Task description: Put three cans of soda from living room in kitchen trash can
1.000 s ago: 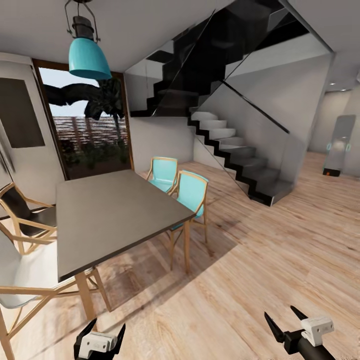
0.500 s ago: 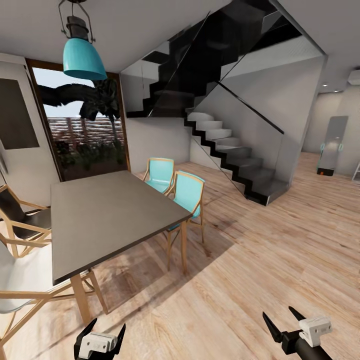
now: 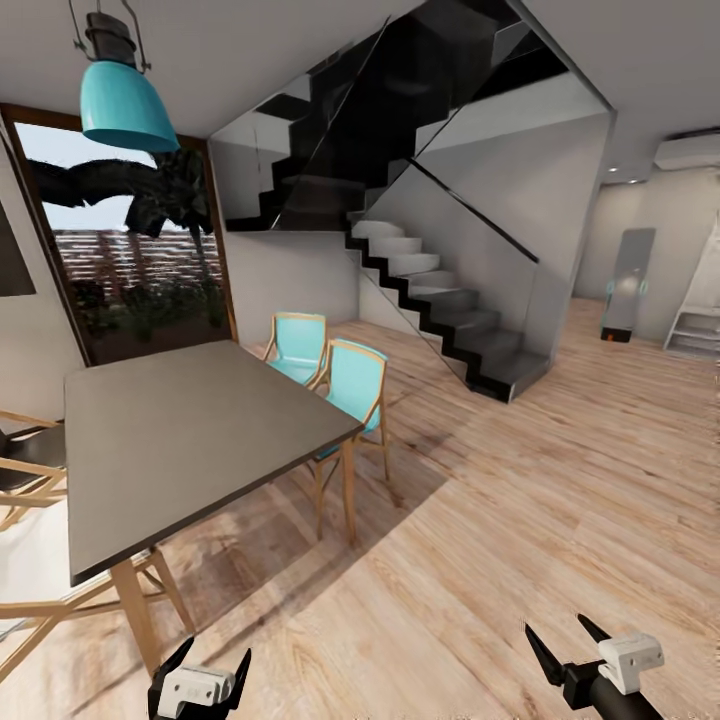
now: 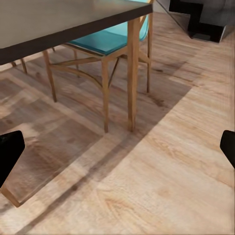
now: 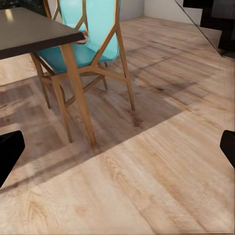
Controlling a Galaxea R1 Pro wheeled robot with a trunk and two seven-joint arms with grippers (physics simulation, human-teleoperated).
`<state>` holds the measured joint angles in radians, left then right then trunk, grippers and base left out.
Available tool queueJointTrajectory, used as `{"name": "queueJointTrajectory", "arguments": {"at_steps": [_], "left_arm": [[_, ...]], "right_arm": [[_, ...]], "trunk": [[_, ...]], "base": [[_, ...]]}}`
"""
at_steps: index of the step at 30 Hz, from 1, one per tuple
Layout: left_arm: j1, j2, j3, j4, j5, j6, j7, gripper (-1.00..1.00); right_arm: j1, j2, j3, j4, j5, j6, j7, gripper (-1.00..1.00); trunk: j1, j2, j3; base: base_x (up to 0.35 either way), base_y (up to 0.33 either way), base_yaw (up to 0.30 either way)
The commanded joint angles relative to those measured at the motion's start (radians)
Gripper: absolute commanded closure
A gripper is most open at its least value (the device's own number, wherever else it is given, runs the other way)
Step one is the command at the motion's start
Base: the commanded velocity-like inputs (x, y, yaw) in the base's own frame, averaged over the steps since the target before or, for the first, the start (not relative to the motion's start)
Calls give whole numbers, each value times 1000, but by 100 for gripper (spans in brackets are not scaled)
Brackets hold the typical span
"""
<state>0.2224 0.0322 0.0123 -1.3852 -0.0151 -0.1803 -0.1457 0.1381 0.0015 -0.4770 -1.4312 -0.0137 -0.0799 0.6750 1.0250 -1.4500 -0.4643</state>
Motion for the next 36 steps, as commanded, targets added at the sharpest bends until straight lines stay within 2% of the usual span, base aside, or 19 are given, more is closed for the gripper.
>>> {"name": "queueJointTrajectory", "arguments": {"at_steps": [1, 6, 14, 23, 27, 36], "left_arm": [[0, 0, 0, 0, 0, 0, 0, -100], [0, 0, -1, 1, -1, 1, -3, -100], [0, 0, -1, 1, -2, 1, -6, -100], [0, 0, -4, 2, -11, 1, -5, -100], [0, 1, -4, 2, -13, 1, -5, -100], [0, 1, -5, 3, -11, -11, -4, -100]], "right_arm": [[0, 0, 0, 0, 0, 0, 0, -100], [0, 0, 0, 0, 0, 0, 0, -100], [0, 0, 0, 0, 0, 0, 0, -100], [0, 0, 0, 1, 0, 0, 0, -100], [0, 0, 0, 1, 0, 0, -1, -100], [-1, 0, -1, 2, 0, 0, -2, -100]], "trunk": [[0, 0, -1], [0, 0, -6], [0, 0, -13], [0, 0, -22], [0, 0, -25], [0, 0, -34]], "base": [[0, 0, -190], [-88, 103, -190], [-39, 280, -190], [174, 266, -190], [300, 35, -190], [179, -164, -189]]}}
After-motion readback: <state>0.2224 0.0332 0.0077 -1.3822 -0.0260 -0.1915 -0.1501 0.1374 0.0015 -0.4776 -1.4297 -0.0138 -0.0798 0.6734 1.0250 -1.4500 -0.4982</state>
